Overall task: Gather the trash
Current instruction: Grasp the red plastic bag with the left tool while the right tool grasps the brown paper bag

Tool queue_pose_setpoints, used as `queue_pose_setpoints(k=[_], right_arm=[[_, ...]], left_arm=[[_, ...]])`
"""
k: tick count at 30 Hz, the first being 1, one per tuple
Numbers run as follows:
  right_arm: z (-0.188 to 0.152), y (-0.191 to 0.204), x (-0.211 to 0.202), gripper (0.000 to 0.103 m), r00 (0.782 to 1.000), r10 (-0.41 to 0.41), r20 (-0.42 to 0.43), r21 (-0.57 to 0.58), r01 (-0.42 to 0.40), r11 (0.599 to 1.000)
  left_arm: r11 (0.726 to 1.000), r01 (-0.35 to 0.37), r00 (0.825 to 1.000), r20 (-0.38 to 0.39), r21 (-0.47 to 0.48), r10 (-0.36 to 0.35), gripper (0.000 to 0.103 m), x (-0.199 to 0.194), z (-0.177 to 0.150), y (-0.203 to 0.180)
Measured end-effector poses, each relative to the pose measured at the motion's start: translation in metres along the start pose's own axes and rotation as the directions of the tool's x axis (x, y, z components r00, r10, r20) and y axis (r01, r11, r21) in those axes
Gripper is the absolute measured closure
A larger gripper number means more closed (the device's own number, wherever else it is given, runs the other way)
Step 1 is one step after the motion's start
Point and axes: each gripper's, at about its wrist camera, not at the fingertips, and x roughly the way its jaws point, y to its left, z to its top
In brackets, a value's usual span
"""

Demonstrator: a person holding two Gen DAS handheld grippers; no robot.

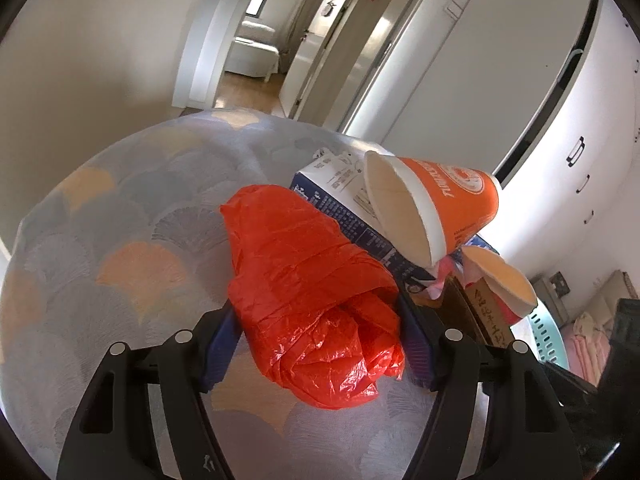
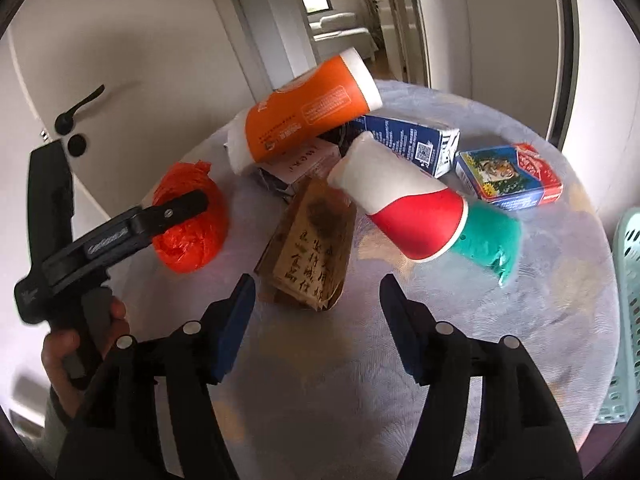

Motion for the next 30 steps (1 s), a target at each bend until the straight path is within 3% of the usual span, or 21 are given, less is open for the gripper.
queue_pose_setpoints(k=[10,12,14,20,25,27,30], right_arm=[[0.005,0.027,0.026,0.042,0.994,-0.108,-0.004,-0.045,0.108,0.993],[0.004,0.026,0.03,0.051,0.994,-0.103,-0.019,-0.026,0.103,0.994],[0.003,0.024,0.031,0.068,0.995,-0.092,-0.029,-0.005,0.092,0.996],[-0.005,0.02,0.012,0.08,0.998,-0.059,0.019,0.02,0.059,0.998],[-0.01,0.021,-0.007,0.082,0.997,-0.057,0.052,0.005,0.057,0.998],[-0.012,0.024,-0.016,0.095,0.997,-0.041,0.058,-0.006,0.041,0.999],[-0.016,0.029,-0.029,0.097,0.997,-0.032,0.07,-0.025,0.034,0.999]], left_arm=[[0.996,-0.048,0.999,0.01,0.078,0.047,0.041,-0.001,-0.004,-0.018],[0.994,-0.055,0.998,0.017,0.092,0.053,0.044,-0.002,-0.004,-0.02],[0.993,-0.055,0.998,0.026,0.103,0.053,0.046,-0.004,-0.006,-0.023],[0.993,-0.045,0.998,0.041,0.11,0.04,0.051,-0.008,-0.006,-0.026],[0.995,-0.009,0.999,0.045,0.099,0.004,0.052,-0.018,-0.008,-0.027],[0.996,0.029,0.999,0.037,0.085,-0.032,0.052,-0.026,-0.01,-0.029],[0.994,0.05,0.997,0.06,0.093,-0.056,0.052,-0.04,-0.01,-0.035]])
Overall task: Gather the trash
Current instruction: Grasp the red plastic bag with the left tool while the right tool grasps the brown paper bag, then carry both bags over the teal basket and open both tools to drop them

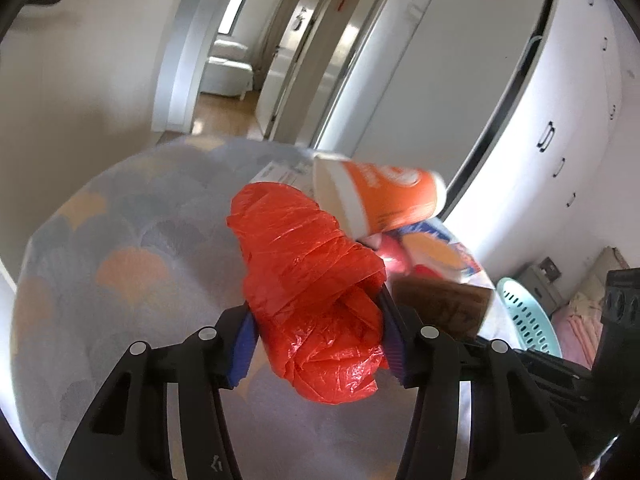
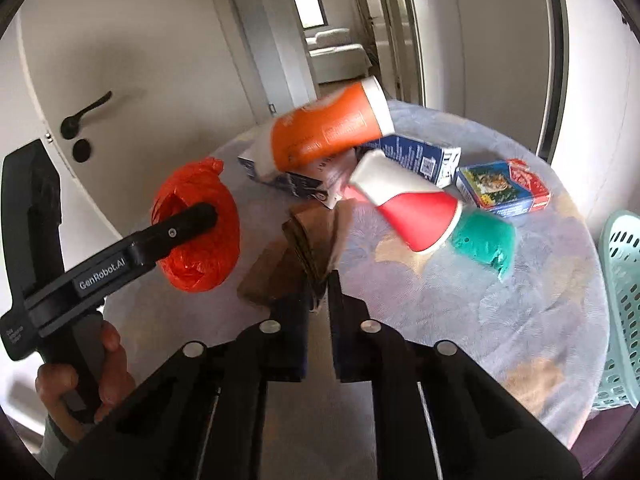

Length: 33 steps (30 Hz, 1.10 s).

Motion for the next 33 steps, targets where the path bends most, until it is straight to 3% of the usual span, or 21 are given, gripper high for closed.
queue_pose_setpoints(k=[11,19,27,33], right_arm=[[-0.001,-0.004,-0.039,0.098,0.998,0.022,0.061,-0.012,-0.022,1.0],[0.007,-0.008,-0.088,0.098,0.986,0.013,0.167,-0.016,-0.01,1.0],[0.007,-0.044,-0.137,0.098,0.96,-0.087,0.264,0.058,0.074,0.996],[0.001,-0.097,-0.169,0.098,0.928,-0.208,0.308,0.177,0.159,0.971]], left_arm=[[0.999,0.02,0.997,0.073,0.042,-0.023,0.052,-0.036,0.007,-0.02],[0.989,0.091,0.987,0.124,0.114,-0.105,0.052,-0.059,0.014,-0.054],[0.965,0.177,0.976,0.092,0.194,-0.197,0.052,-0.048,0.016,-0.097],[0.927,0.249,0.963,0.03,0.279,-0.268,0.052,-0.023,0.014,-0.15]])
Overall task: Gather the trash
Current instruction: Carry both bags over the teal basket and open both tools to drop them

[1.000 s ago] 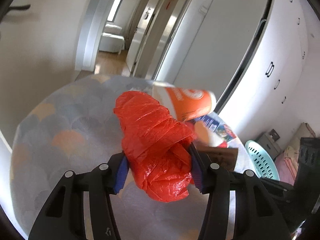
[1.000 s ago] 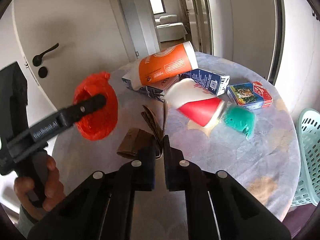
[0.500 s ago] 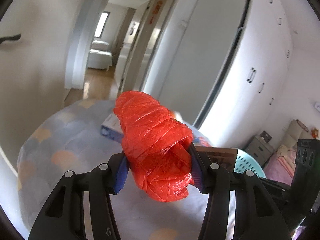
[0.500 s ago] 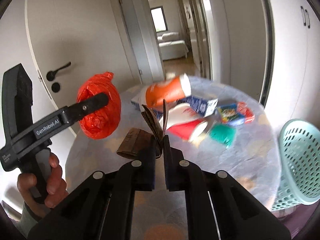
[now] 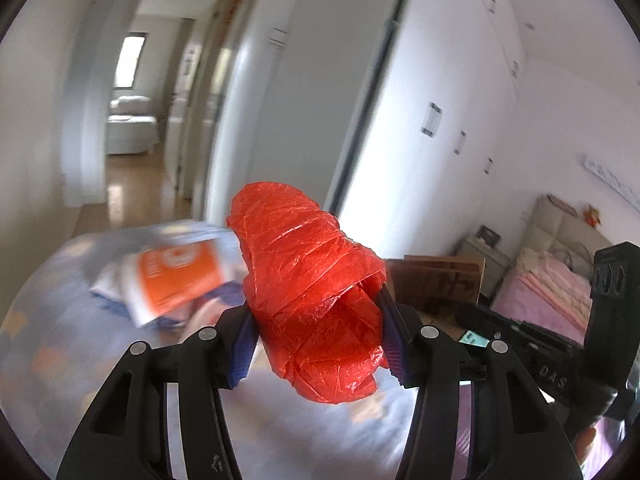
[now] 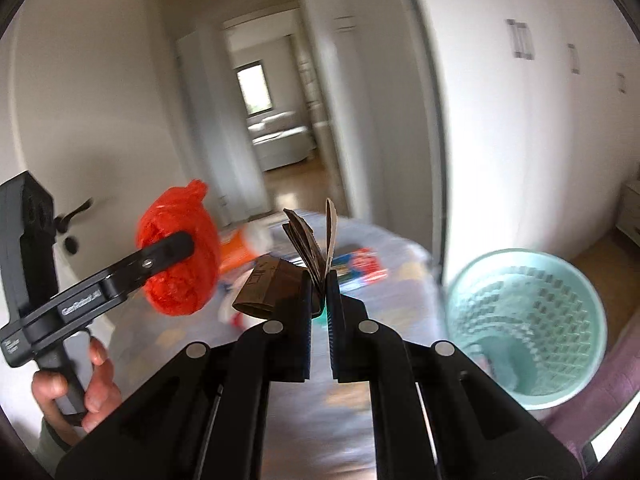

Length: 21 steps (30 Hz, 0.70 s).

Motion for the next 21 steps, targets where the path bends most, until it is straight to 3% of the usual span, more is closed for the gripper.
queue_pose_setpoints(k=[4,9,14,18,21], right_arm=[[0.004,-0.051,-0.01,0.098,0.994,-0.109,0.028,0.082,0.106,0.991],[0.0,-0.112,-0.008,0.098,0.966,-0.257,-0.005,0.183,0.254,0.95],[-0.009,-0.155,0.001,0.098,0.927,-0.37,-0.062,0.232,0.373,0.898],[-0.018,-0.187,0.014,0.098,0.908,-0.397,-0.134,0.282,0.419,0.863],[-0.024,-0.204,0.025,0.098,0.896,-0.403,-0.186,0.306,0.443,0.843]], left_arm=[[0.995,0.082,0.995,-0.058,0.055,-0.079,0.052,0.042,0.005,-0.036],[0.982,0.176,0.976,-0.145,0.073,-0.165,0.052,0.091,0.002,-0.074],[0.962,0.267,0.93,-0.28,0.066,-0.239,0.052,0.154,-0.014,-0.11],[0.95,0.308,0.887,-0.374,0.046,-0.269,0.052,0.195,-0.028,-0.122],[0.95,0.31,0.871,-0.413,0.046,-0.264,0.051,0.213,-0.038,-0.125]])
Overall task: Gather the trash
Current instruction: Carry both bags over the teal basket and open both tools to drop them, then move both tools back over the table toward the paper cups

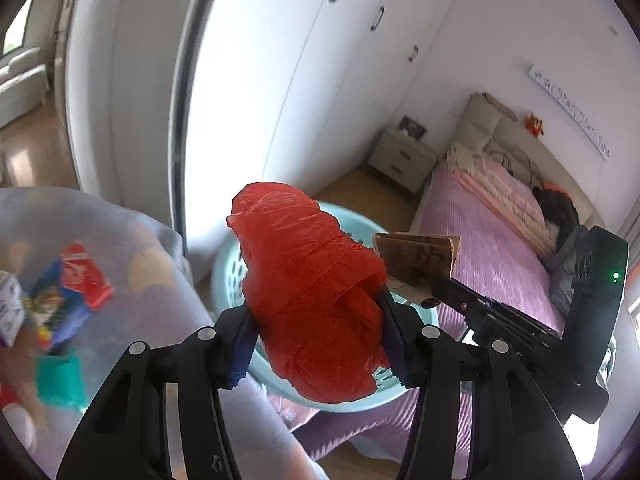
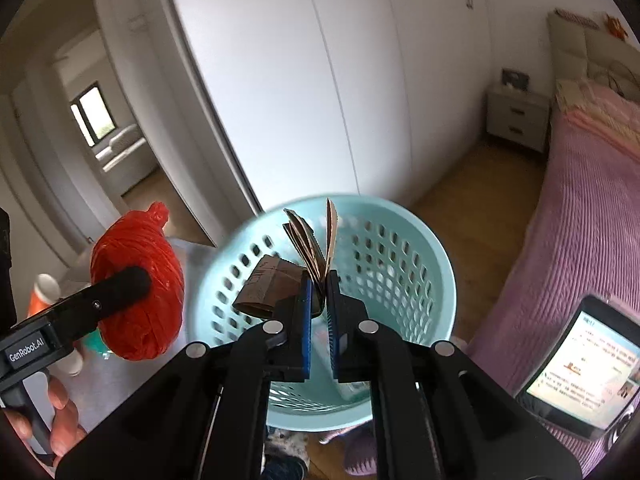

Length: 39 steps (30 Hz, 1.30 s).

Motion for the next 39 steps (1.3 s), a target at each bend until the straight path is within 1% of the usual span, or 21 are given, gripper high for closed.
queue_pose_setpoints(k=[1,4,6,8,9,11,13,18,22,27,30,33,37,39], right_arm=[[0.001,-0.002,0.005,0.098,1.0,-0.004,-0.009,0.007,0.004,1.0],[-0.002,-0.006,0.016,0.097,0.999,-0.016,-0.029,0.024,0.017,1.0],[-0.003,-0.009,0.023,0.095,0.999,-0.02,-0.04,0.033,0.022,0.999],[-0.002,-0.011,0.027,0.087,0.999,-0.015,-0.052,0.048,0.018,0.999],[-0.003,-0.01,0.029,0.084,0.998,-0.011,-0.055,0.055,0.014,0.998],[-0.003,-0.01,0.031,0.069,0.998,-0.018,-0.053,0.058,0.021,0.998],[-0.005,-0.01,0.029,0.061,0.999,-0.021,-0.046,0.057,0.024,0.998],[-0.006,-0.009,0.022,0.061,0.999,-0.006,-0.036,0.052,0.007,0.999],[-0.006,0.0,0.013,0.061,1.0,0.014,-0.025,0.036,-0.013,0.999],[-0.004,0.031,0.002,0.061,0.998,0.064,-0.013,-0.015,-0.065,0.998],[-0.004,0.056,-0.004,0.061,0.995,0.099,-0.009,-0.058,-0.1,0.993],[-0.007,0.083,-0.011,0.054,0.988,0.155,-0.003,-0.103,-0.155,0.983],[-0.016,0.125,-0.018,0.053,0.973,0.231,-0.006,-0.185,-0.228,0.956],[-0.023,0.15,-0.018,0.052,0.964,0.267,-0.018,-0.236,-0.263,0.936]], left_arm=[[1.0,-0.006,1.0,-0.013,0.007,0.006,0.05,0.008,0.0,0.0],[1.0,0.001,1.0,-0.027,0.018,0.0,0.043,0.015,-0.001,0.0],[1.0,0.009,1.0,-0.027,0.017,-0.009,0.033,0.017,0.001,0.001],[1.0,0.013,1.0,-0.02,0.018,-0.013,0.032,0.017,0.003,0.0],[1.0,0.018,1.0,-0.018,0.02,-0.018,0.031,0.017,0.004,-0.001],[0.999,0.024,1.0,-0.011,0.026,-0.023,0.028,0.013,0.004,-0.002],[0.999,0.021,1.0,-0.002,0.032,-0.021,0.026,0.008,0.003,-0.002],[0.999,0.022,0.999,0.023,0.029,-0.022,0.026,-0.01,0.001,-0.002],[1.0,0.001,0.997,0.073,0.015,-0.002,0.026,-0.034,-0.001,0.006],[0.999,-0.015,0.99,0.138,-0.044,0.021,0.026,-0.074,-0.004,0.027],[0.995,-0.046,0.981,0.184,-0.09,0.062,0.026,-0.103,-0.008,0.047],[0.986,-0.081,0.966,0.231,-0.146,0.113,0.026,-0.137,-0.015,0.071],[0.963,-0.164,0.935,0.277,-0.215,0.222,0.026,-0.184,-0.028,0.105],[0.94,-0.217,0.914,0.284,-0.261,0.29,0.026,-0.205,-0.037,0.127]])
